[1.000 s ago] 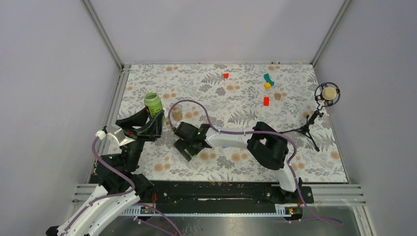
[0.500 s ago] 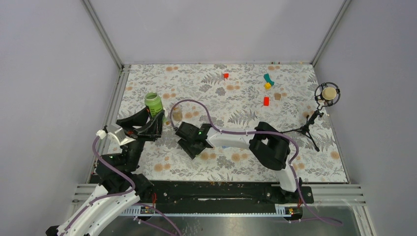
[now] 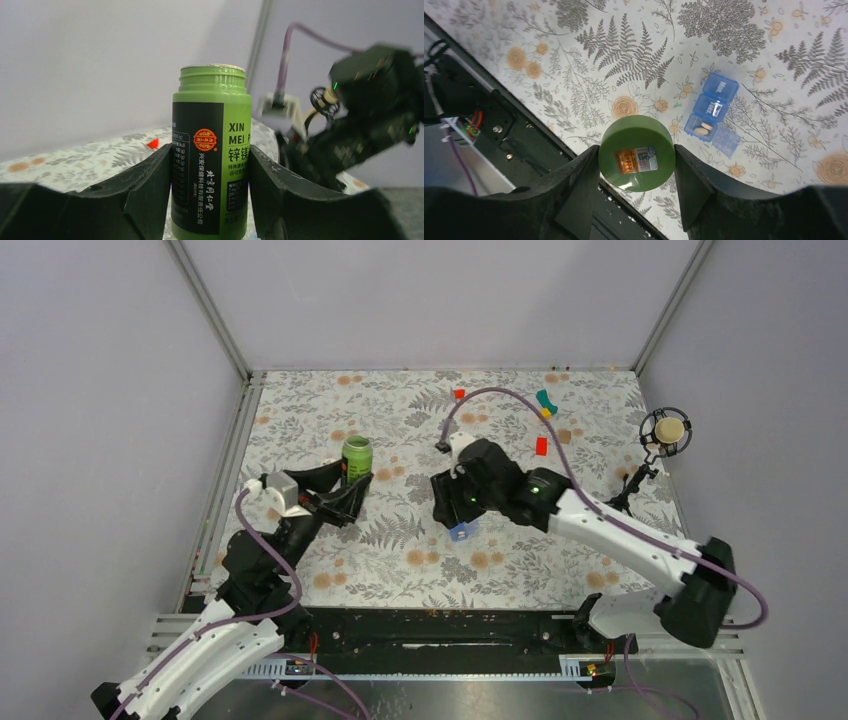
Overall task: Sort the pills into containers
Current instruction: Pick up the lid of the pill bottle at the center of the board.
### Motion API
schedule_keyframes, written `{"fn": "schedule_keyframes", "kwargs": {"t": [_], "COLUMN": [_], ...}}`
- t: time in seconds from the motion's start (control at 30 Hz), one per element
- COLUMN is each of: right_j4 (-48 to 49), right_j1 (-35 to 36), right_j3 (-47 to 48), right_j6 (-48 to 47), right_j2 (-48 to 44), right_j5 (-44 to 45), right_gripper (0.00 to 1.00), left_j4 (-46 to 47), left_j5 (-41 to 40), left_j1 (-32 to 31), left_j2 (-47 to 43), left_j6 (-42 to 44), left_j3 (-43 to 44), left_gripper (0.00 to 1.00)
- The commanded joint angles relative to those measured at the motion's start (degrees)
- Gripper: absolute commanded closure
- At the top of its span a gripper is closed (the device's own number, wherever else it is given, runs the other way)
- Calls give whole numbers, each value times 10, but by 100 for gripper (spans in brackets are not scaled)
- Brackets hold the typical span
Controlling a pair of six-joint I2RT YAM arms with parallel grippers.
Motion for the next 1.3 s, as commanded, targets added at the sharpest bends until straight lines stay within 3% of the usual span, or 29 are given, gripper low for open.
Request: {"fn": "schedule_keyframes", "kwargs": {"t": [0.0,0.2,0.43,0.67,0.83,1.27], "right_j4": [-37,-74,-82,-112,-106,-88], "right_j1": [-19,-25,-29,-29,-29,-29], "right_j3": [-12,46,112,139,148,160], "right_j6": [8,-1,25,43,47,48], "right_j2": [-96,-182,-229,-208,-181,-129], "right_j5": [-35,-103,-180,-175,-218,-260], "right_gripper": [40,39,38,37,37,38], "left_j4": [43,74,83,112,83,58], "left_j5": [135,314,446,479,501,488], "left_j1": [3,3,3,3,3,3], "left_j2": [32,74,144,167,167,171], "left_j6": [-6,7,17,5,18,35], "left_j3": [3,-1,23,27,41,50], "left_gripper": [100,100,100,100,100,100]}}
